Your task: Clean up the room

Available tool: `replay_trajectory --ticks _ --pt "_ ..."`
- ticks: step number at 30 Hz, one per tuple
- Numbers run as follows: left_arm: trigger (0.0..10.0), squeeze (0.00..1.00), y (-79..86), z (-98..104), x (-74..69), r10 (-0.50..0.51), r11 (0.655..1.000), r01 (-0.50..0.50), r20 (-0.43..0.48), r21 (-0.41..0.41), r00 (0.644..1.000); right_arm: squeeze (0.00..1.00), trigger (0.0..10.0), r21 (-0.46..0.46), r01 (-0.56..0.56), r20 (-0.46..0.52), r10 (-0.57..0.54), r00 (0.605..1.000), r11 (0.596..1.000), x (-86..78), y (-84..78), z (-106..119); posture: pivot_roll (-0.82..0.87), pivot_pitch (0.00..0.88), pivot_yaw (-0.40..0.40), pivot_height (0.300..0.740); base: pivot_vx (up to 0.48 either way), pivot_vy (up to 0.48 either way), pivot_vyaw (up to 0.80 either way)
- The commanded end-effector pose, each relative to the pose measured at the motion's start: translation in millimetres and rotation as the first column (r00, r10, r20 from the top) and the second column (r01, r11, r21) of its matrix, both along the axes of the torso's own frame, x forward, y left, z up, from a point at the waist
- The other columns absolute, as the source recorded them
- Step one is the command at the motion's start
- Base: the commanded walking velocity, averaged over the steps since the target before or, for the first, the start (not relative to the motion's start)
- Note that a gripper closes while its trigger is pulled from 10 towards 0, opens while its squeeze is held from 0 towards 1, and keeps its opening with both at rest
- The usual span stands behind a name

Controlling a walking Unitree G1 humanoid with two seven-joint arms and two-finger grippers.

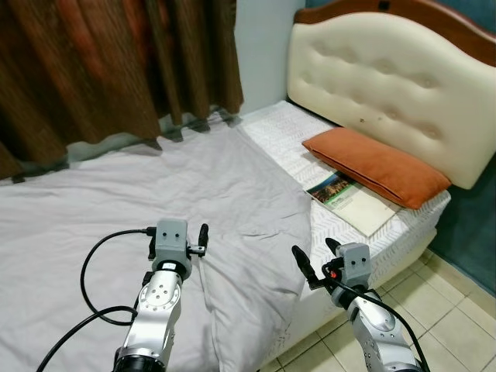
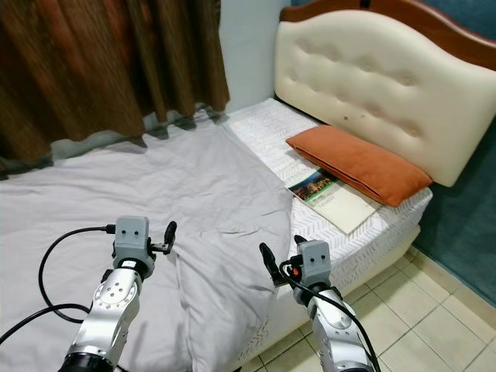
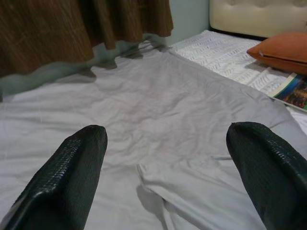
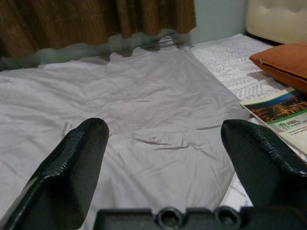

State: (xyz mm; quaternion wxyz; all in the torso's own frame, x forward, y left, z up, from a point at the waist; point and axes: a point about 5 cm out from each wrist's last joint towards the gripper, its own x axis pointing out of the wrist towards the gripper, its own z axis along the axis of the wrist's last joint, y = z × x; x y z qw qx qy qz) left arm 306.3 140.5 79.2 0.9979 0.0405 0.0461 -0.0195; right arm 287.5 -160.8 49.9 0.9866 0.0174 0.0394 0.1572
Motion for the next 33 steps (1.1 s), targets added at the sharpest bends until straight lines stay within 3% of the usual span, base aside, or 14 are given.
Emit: replay_trajectory --ticks 1,11,15,19,26,28,33 --pt "10.0 0.0 1.0 -1 0.2 0.012 1.0 -0.012 -0.01 0.0 1.0 0.0 10.0 -0.008 0.014 0.011 -0.014 1.0 1.0 1.5 -6.4 4 0.01 0.011 0.014 0.74 0.289 -0.382 0.55" --pt "10.0 0.0 2.2 -4 -1.0 0.031 0.999 -0.031 -0.023 -0.02 0.999 0.0 10.0 -0.012 -0.003 0.007 0.003 1.0 1.0 1.0 -6.2 4 0.01 0.017 0.006 0.74 0.288 -0.38 0.52" --pt "10.0 0.0 5.6 -7 -2.2 0.067 0.996 -0.069 -0.037 -0.064 0.997 0.0 10.0 -0.023 -0.028 0.007 0.029 1.0 0.999 1.9 -4.3 5 0.01 0.02 -0.001 0.74 0.29 -0.378 0.44" --pt "10.0 0.0 9.3 -8 -4.4 0.103 0.994 -0.105 -0.033 -0.044 0.994 0.0 10.0 -0.024 -0.054 0.001 0.054 0.999 0.998 2.0 -2.7 6 0.01 0.019 -0.011 0.74 0.292 -0.379 0.1" --pt "10.0 0.0 16.9 -7 -6.5 0.127 0.99 -0.125 -0.023 0.063 0.992 0.0 10.0 0.001 -0.054 -0.006 0.054 0.999 0.999 1.0 -3.4 4 0.03 0.014 -0.023 0.74 0.171 -0.213 0.0" --pt "10.0 0.0 15.1 -1 -4.2 0.109 0.993 -0.109 0.012 0.05 0.994 0.0 10.0 0.012 -0.06 -0.003 0.06 0.998 0.998 2.2 -1.9 5 0.04 0.012 -0.024 0.74 0.135 0.0 0.0" --pt "10.0 0.0 15.0 -2 -4.7 0.128 0.992 -0.128 -0.002 0.019 0.992 0.0 10.0 0.007 -0.077 -0.004 0.077 0.997 0.997 2.8 0.6 6 0.04 0.011 -0.024 0.74 0.414 0.0 0.0"
